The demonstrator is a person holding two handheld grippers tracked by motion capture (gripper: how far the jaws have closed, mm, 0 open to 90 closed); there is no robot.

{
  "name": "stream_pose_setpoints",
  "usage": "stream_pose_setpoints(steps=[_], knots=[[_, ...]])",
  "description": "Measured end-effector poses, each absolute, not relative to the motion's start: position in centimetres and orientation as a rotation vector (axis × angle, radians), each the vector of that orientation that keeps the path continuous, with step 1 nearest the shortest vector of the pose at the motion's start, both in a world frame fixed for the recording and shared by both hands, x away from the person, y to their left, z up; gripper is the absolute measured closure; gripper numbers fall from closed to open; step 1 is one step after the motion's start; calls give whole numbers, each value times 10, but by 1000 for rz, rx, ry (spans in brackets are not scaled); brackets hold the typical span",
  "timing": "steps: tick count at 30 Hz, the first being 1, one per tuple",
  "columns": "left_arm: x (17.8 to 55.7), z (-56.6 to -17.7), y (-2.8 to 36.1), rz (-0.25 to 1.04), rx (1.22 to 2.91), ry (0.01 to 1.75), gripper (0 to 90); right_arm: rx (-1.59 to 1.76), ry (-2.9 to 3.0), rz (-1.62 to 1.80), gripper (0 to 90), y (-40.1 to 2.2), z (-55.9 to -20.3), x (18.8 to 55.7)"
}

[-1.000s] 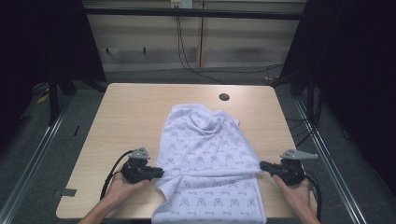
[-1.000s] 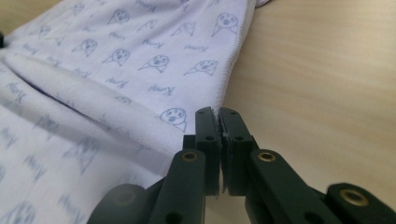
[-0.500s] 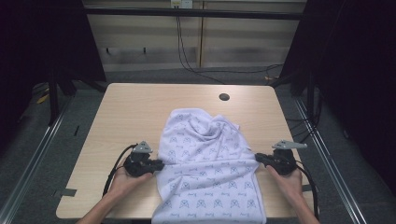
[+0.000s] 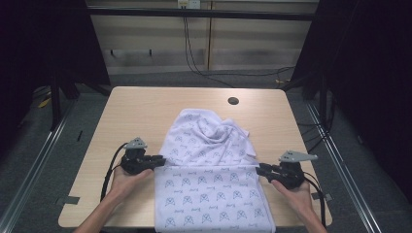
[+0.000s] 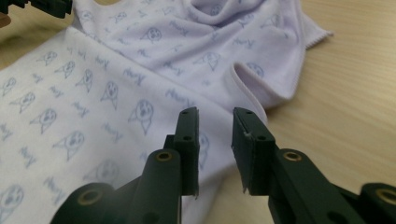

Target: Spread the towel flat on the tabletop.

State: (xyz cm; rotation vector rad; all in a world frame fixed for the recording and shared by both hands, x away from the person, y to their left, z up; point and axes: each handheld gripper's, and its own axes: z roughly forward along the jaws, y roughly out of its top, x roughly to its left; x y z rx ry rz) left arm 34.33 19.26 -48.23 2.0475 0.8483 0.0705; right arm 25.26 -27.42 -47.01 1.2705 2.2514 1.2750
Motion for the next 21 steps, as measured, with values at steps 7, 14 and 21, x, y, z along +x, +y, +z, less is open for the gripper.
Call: stream_pose_setpoints(steps=[7, 14, 21], knots=[[365, -499, 169, 75, 2118, 873, 691, 1247, 2343, 1135, 749, -234, -487, 310], [344, -502, 179, 18, 2147, 834, 678, 1291, 2381, 999, 719, -248, -495, 282], [298, -496, 173, -59, 2244, 700, 709, 1323, 2415, 1020, 709, -272, -495, 221]])
